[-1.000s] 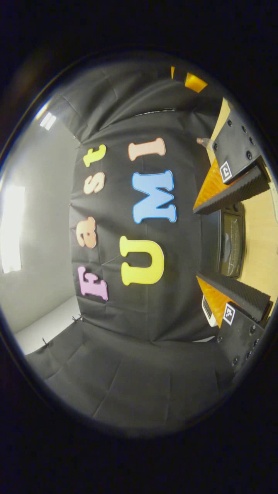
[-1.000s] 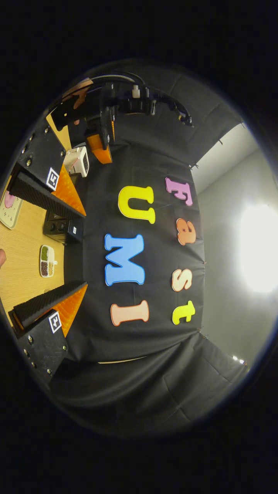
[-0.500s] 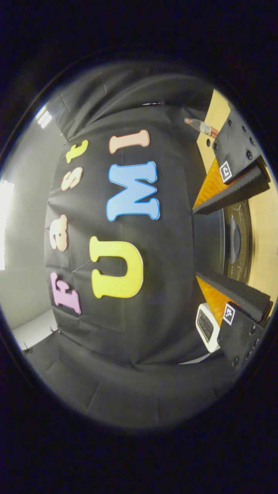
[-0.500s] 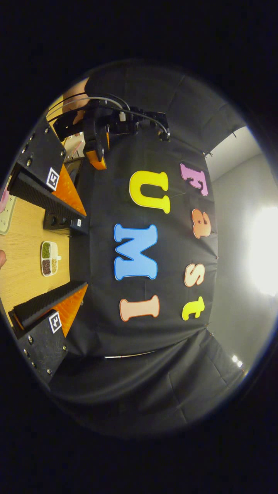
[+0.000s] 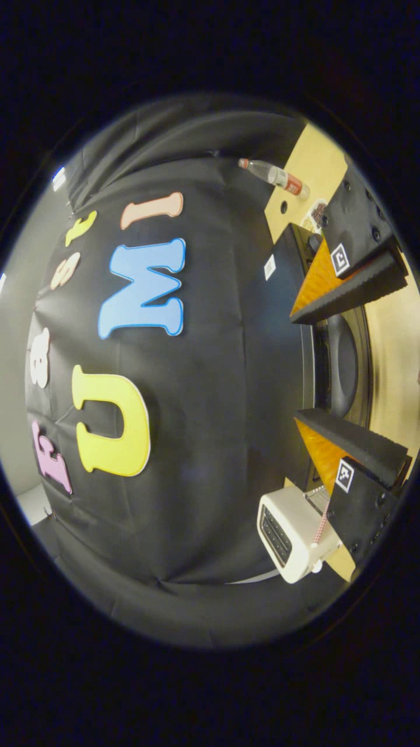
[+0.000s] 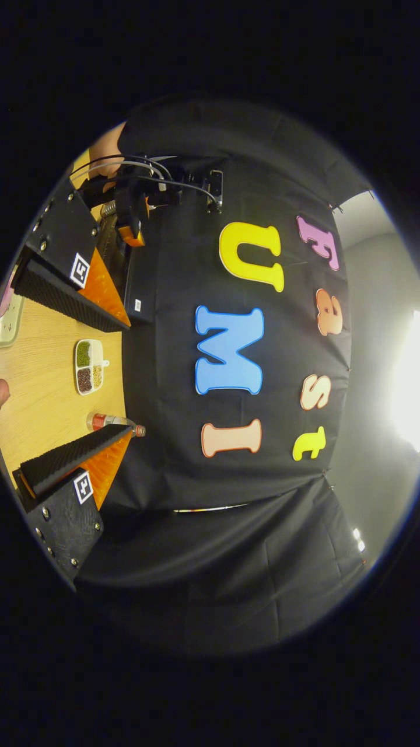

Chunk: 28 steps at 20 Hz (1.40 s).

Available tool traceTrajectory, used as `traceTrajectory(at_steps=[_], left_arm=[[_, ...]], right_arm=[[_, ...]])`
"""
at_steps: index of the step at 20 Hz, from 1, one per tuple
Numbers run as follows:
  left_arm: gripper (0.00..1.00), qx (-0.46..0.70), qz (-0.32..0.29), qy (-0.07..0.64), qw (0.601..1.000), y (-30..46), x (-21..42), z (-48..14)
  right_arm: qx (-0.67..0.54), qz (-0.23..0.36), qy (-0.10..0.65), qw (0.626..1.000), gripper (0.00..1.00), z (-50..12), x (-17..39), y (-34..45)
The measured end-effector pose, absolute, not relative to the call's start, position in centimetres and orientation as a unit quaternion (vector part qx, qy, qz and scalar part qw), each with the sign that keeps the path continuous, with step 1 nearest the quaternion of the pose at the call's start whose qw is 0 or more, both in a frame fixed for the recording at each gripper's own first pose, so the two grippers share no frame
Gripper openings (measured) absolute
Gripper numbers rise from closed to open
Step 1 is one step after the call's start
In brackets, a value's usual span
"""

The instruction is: Open the electric oven with the left hand, put the food in, and close the electric oven.

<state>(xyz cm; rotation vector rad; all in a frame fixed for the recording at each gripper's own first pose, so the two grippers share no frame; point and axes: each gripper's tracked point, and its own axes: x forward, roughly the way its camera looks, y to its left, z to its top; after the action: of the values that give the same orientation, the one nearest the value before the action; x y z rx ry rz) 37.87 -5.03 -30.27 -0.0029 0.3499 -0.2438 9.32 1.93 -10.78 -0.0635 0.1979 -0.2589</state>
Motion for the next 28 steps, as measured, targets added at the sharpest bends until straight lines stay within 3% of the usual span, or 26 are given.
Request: traceTrajectory(at_steps=[11, 28], left_arm=[[0.98, 0.021, -0.114, 0.179, 0.977, -4.9, 37.0, -32.8], [1.00, 0.040, -0.090, 0.238, 0.966, -3.0, 25.9, -37.5]], right_arm=[[-0.042, -0.173, 0.091, 0.980, 0.98, -10.0, 7.9, 0.0], [-0.040, -0.119, 0.102, 0.987, 0.98, -9.6, 5.2, 0.1]])
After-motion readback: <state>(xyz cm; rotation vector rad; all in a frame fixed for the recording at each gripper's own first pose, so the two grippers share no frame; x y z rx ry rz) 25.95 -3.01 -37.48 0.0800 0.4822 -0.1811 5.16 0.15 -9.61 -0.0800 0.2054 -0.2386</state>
